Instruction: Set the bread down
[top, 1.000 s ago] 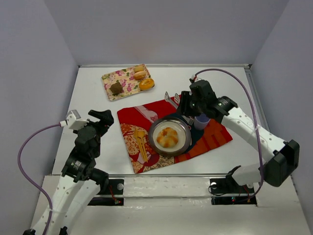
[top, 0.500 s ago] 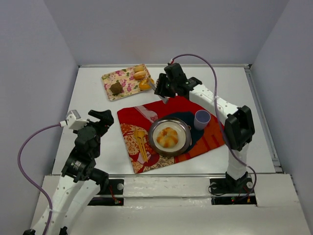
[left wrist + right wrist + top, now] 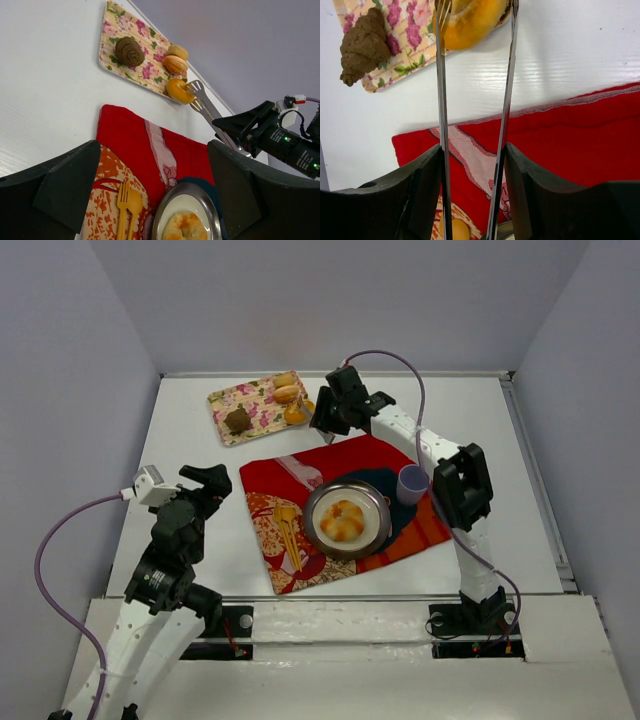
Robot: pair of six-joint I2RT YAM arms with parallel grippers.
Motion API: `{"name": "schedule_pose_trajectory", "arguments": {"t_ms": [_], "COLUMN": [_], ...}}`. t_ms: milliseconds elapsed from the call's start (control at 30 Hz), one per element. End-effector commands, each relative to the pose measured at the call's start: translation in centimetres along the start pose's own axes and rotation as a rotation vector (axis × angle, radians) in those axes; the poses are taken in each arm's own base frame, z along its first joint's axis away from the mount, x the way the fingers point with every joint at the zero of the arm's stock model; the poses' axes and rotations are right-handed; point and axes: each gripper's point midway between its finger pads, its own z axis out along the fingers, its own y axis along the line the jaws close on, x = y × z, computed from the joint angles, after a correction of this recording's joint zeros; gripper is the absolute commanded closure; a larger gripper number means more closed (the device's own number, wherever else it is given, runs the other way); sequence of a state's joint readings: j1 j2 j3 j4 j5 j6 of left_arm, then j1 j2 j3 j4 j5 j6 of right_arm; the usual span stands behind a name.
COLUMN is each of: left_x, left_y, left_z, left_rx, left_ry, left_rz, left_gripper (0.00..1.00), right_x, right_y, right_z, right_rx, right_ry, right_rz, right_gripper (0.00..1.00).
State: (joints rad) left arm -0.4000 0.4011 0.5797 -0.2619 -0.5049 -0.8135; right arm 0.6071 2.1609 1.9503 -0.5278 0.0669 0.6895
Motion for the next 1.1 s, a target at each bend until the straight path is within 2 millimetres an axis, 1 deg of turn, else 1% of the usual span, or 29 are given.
{"name": "schedule_pose_trajectory", "arguments": {"t_ms": [0,133,167,200,267,433,467,567,600,767,867,900,967,1000,1067], "left_x": [-0.7,-0.7,-0.7,-0.7,-0.8,-0.7,-0.8,-0.7,-0.7,-0.8,-0.9,-0.8,-0.9,-0.8,-0.9], "left_y": [-0.1,-0.1,0.0,0.0,-0.1,0.0,0.0,0.1,0.0,0.0,0.0,0.0,0.0,0.0,0.0], "left_z": [0.2,0.1,0.2,0.1,0.1,0.2,0.1,0.2,0.1,0.1,0.0,0.0,0.0,0.0,0.0], "left_rx": [0.004,0.003,0.001,0.002,0.002,-0.001,0.0,-0.002,0.001,0.003,0.003,0.003,0.002,0.001,0.002], "left_ry": [-0.043,-0.044,-0.044,-0.045,-0.047,-0.046,-0.047,-0.046,-0.046,-0.046,-0.05,-0.05,-0.051,-0.05,-0.052], "left_rz": [-0.021,-0.023,-0.022,-0.023,-0.025,-0.024,-0.025,-0.023,-0.026,-0.027,-0.03,-0.03,-0.03,-0.029,-0.033], "left_gripper": [0.01,0.01,0.01,0.01,0.01,0.01,0.01,0.01,0.01,0.01,0.01,0.01,0.01,0.01,0.01], "right_x": [-2.6,-1.9,-1.6,-1.5,-1.4,-1.1,-0.9,-0.1,-0.1,-0.2,-0.2,-0.3,-0.8,-1.1,-2.1], "right_y": [2.6,2.8,3.3,3.4,3.4,3.4,3.4,3.2,3.3,3.5,3.6,3.6,3.8,3.8,4.1], "right_z": [-0.9,0.3,0.2,0.3,0.4,0.6,0.7,1.1,1.2,1.4,1.4,1.3,0.7,0.5,-0.5], "right_rx": [-0.082,-0.093,-0.121,-0.124,-0.125,-0.128,-0.13,-0.13,-0.132,-0.137,-0.139,-0.14,-0.144,-0.14,-0.143], "right_ry": [-0.051,-0.02,0.001,0.005,0.008,0.022,0.029,0.056,0.057,0.057,0.057,0.053,0.04,0.028,-0.006], "right_rz": [0.013,0.026,0.027,0.026,0.029,0.033,0.035,0.054,0.057,0.063,0.065,0.062,0.054,0.05,0.037], "right_gripper": [0.45,0.48,0.5,0.51,0.53,0.54,0.54,0.59,0.61,0.61,0.7,0.77,0.84,0.93,0.93]}}
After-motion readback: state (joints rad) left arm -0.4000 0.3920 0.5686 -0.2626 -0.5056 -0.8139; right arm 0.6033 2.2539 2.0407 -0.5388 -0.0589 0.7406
